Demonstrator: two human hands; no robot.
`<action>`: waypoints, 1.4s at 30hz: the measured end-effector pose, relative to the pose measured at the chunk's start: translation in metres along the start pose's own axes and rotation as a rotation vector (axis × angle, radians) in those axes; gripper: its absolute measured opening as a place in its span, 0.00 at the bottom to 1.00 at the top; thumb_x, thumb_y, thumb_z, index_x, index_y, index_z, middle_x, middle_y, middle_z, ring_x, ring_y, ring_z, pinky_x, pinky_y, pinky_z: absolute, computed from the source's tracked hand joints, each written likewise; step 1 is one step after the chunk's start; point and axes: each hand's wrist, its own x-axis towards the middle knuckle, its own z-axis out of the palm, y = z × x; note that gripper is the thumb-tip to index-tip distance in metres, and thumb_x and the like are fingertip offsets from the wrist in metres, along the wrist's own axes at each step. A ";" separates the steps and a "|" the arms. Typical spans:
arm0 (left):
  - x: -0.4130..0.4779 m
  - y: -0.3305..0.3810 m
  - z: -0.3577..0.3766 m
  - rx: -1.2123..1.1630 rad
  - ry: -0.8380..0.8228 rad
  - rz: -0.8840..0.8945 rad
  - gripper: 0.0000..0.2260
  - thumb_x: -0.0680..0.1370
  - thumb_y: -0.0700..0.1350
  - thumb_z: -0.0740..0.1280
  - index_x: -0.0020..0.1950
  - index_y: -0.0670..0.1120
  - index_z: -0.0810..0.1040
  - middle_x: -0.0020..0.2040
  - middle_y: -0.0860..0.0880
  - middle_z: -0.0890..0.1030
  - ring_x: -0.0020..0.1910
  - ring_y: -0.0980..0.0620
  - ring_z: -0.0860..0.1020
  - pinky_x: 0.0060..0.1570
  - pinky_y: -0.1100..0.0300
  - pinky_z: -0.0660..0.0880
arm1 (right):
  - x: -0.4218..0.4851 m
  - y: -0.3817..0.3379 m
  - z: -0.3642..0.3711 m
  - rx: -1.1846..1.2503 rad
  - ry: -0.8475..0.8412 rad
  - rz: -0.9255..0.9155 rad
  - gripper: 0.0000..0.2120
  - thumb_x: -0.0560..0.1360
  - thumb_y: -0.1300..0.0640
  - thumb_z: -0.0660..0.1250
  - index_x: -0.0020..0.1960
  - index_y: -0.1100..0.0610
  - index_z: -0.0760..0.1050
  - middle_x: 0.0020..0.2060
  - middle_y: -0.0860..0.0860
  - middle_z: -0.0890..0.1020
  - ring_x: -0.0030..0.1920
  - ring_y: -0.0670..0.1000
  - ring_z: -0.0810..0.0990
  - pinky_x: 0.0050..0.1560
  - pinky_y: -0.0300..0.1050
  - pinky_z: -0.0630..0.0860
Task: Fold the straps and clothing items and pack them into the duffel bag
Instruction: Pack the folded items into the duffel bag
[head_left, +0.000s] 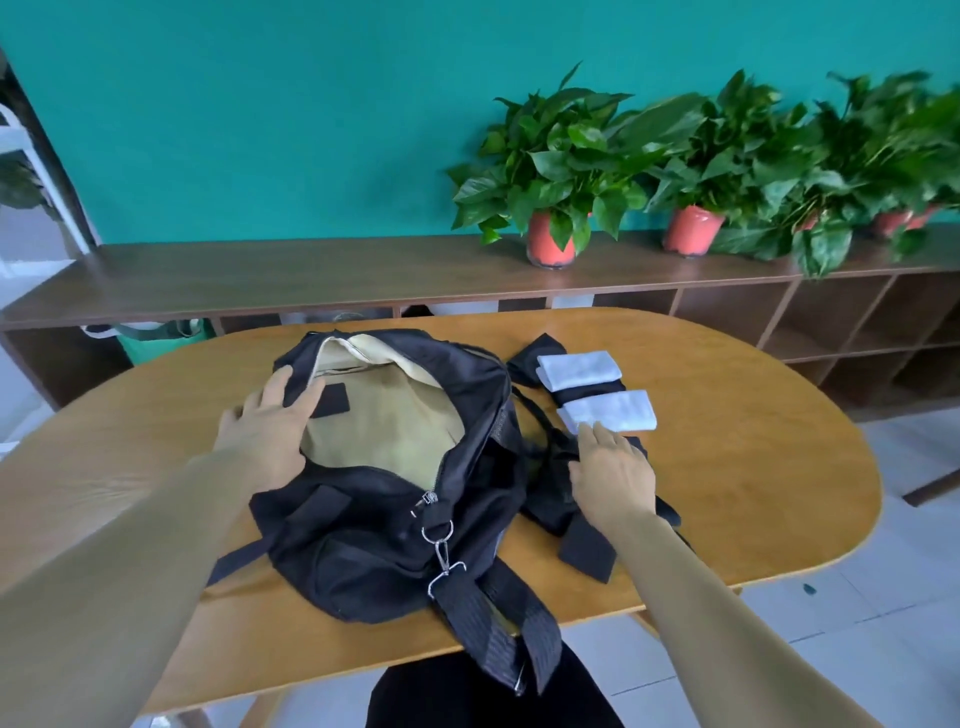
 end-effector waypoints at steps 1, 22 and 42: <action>-0.001 -0.001 -0.001 0.000 0.000 0.000 0.41 0.74 0.37 0.61 0.77 0.58 0.40 0.78 0.48 0.39 0.75 0.43 0.52 0.69 0.46 0.57 | 0.002 0.000 0.000 0.009 -0.017 0.019 0.21 0.80 0.53 0.58 0.71 0.59 0.62 0.63 0.52 0.73 0.64 0.52 0.72 0.58 0.43 0.70; 0.022 -0.014 0.004 -0.016 -0.003 0.072 0.40 0.74 0.38 0.62 0.78 0.55 0.41 0.78 0.47 0.40 0.75 0.42 0.51 0.69 0.46 0.59 | 0.019 -0.040 -0.036 -0.001 0.419 0.045 0.19 0.53 0.72 0.72 0.25 0.58 0.63 0.21 0.48 0.56 0.22 0.49 0.53 0.33 0.29 0.48; 0.044 -0.036 0.011 -0.069 0.180 0.250 0.40 0.74 0.37 0.64 0.79 0.48 0.44 0.78 0.49 0.44 0.70 0.45 0.62 0.60 0.52 0.67 | 0.082 -0.244 0.005 -0.107 0.296 -0.359 0.14 0.46 0.66 0.72 0.26 0.56 0.71 0.20 0.50 0.71 0.20 0.51 0.70 0.27 0.37 0.55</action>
